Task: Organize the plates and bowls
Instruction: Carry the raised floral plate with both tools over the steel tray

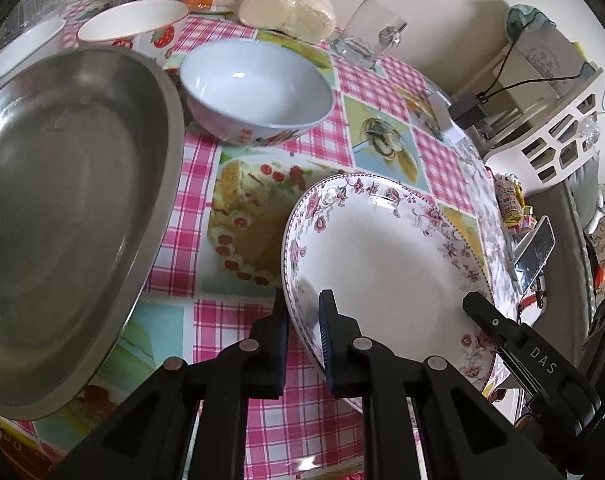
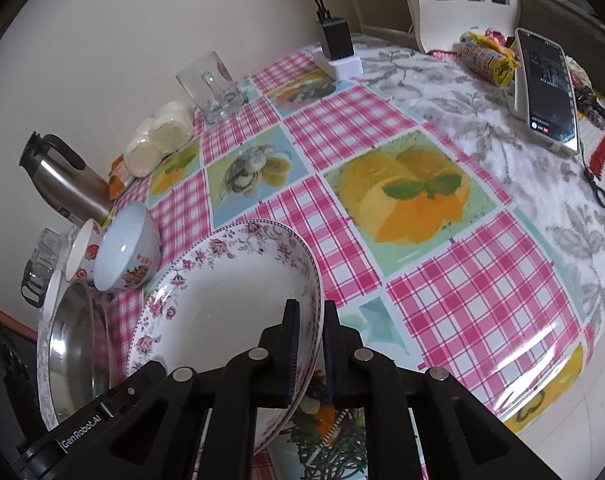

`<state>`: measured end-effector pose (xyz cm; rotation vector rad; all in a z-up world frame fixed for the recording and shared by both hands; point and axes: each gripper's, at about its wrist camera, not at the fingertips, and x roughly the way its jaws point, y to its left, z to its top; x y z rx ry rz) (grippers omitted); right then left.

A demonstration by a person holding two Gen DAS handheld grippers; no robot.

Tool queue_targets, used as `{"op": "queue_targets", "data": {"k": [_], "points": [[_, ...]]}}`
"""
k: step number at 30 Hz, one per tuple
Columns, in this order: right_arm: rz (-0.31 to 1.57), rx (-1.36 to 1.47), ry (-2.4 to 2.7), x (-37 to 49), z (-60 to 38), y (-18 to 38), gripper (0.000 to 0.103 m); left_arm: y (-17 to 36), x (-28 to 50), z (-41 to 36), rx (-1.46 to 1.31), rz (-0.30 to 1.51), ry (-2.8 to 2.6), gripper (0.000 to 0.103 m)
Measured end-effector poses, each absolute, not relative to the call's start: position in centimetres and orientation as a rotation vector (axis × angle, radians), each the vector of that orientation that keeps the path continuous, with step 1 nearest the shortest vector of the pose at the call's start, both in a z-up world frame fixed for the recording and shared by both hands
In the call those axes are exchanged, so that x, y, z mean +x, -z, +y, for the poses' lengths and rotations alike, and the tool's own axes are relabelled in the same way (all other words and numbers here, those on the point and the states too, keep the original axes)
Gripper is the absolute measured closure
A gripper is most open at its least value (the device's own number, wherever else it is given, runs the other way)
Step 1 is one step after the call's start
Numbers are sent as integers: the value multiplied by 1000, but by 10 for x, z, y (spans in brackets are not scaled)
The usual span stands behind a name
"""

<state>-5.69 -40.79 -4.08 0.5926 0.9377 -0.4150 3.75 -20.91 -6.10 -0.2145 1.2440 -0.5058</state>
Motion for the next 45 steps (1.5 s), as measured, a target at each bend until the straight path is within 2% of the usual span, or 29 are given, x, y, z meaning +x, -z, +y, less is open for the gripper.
{"op": "queue_targets", "data": {"k": [21,45], "points": [[701,547,407,-69,-376,-21,91,-3,41,-180,-210,1080,586,88],[704,503,339,-29,-304,-29,91,-25,75,-95,-320,1051,545,88]]}}
